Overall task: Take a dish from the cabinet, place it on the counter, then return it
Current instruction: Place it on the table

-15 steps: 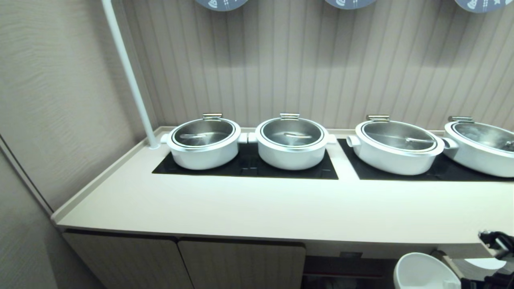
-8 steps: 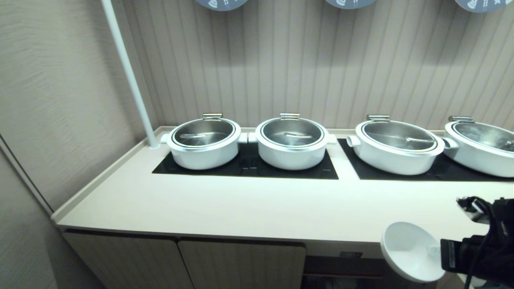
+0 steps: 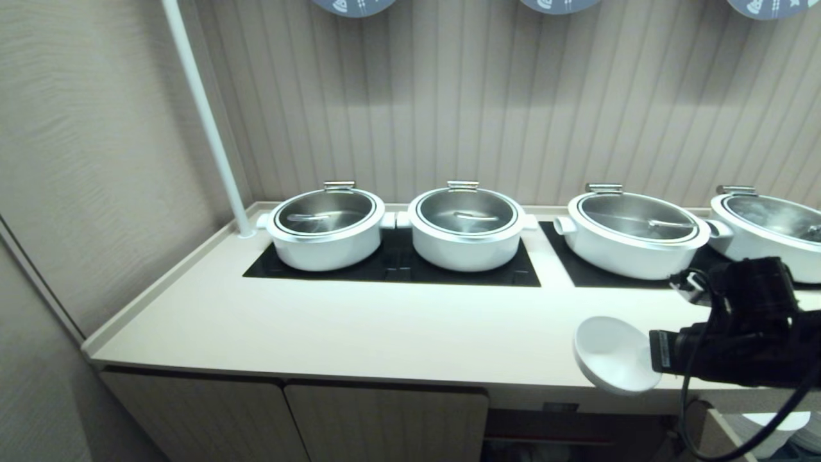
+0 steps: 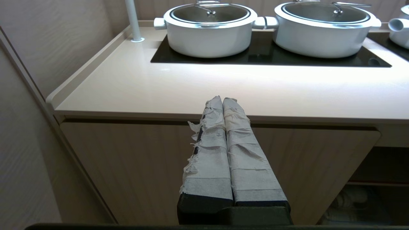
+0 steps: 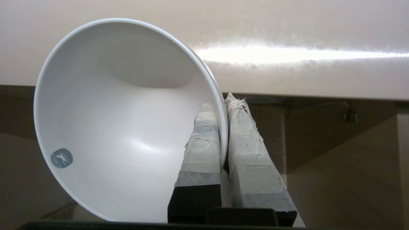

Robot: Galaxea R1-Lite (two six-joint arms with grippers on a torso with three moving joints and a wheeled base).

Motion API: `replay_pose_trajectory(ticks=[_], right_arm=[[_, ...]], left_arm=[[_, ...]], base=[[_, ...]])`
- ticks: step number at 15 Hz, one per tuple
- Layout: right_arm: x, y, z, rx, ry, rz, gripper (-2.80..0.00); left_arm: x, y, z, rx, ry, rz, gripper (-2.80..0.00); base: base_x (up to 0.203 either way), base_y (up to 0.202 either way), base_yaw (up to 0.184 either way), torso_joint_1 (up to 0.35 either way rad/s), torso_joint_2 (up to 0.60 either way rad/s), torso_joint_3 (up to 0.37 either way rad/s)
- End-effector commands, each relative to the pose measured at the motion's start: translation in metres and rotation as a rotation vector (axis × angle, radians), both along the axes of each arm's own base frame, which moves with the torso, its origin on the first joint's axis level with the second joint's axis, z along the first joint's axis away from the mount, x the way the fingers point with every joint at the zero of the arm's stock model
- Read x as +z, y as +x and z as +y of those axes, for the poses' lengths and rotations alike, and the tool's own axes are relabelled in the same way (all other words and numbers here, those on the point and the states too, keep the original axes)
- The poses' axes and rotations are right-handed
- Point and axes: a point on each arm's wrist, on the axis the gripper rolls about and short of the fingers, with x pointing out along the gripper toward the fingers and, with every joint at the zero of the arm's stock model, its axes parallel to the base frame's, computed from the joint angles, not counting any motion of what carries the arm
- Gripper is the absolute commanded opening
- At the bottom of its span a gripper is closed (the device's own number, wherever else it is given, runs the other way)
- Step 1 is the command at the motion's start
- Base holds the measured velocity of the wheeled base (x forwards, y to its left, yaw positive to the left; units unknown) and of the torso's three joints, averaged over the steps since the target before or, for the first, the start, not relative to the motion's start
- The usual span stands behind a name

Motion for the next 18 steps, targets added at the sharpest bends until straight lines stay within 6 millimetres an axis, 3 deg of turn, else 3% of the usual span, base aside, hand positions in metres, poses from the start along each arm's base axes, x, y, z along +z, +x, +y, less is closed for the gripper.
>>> replay_pose_trajectory(ticks=[1,7,12,18], right_arm=[[-0.008,0.020,0.007,0.019,0.001,0.023,-2.80],[-0.016,0.072,0.023,0.032,0.018,0.063,-2.80],[-0.014,0.094,0.028,-0.007,0.053,0.103,-2.80],[-0.025,0.114,0.027,-0.020,0.047,0.124,-2.80]], left_arm=[[0.000,0.000,0.000,0.000,-0.001,0.000,-2.80],[0.000,0.000,0.000,0.000,-0.001,-0.001,-2.80],[0.000,0.000,0.000,0.001,-0.001,-0.001,-2.80],[0.000,0.000,0.000,0.000,-0.001,-0.001,-2.80]], base=[[0.000,0.000,0.000,0.000,0.00,0.000],[0.000,0.000,0.000,0.000,0.00,0.000],[0.000,0.000,0.000,0.000,0.00,0.000],[0.000,0.000,0.000,0.000,0.00,0.000]])
